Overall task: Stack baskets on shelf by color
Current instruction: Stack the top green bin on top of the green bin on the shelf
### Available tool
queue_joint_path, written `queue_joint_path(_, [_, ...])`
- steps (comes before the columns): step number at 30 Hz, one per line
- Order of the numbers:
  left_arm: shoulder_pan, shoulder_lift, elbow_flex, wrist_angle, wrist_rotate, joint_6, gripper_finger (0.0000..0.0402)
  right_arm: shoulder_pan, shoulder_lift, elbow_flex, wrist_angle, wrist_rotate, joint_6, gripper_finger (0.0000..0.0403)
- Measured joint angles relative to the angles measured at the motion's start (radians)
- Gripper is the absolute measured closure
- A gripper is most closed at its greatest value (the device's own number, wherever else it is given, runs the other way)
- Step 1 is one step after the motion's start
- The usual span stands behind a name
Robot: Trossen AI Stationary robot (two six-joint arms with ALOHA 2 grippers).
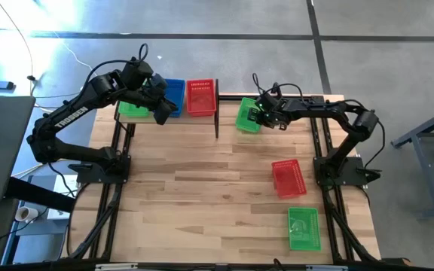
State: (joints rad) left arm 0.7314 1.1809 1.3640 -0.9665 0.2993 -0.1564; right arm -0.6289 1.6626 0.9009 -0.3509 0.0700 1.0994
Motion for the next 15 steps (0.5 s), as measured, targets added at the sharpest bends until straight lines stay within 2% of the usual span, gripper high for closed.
queue_joint_path(6, [0.000, 0.000, 0.000, 0.000, 0.000, 0.000, 0.0321, 0.000, 0.000, 0.000, 0.005, 0.008, -0.006, 0.0395])
queue_joint_path(15, [0.000, 0.000, 0.000, 0.000, 0.000, -0.001, 0.0321, 0.012, -0.013, 0.000, 0.001, 0.035, -0.021, 0.0401])
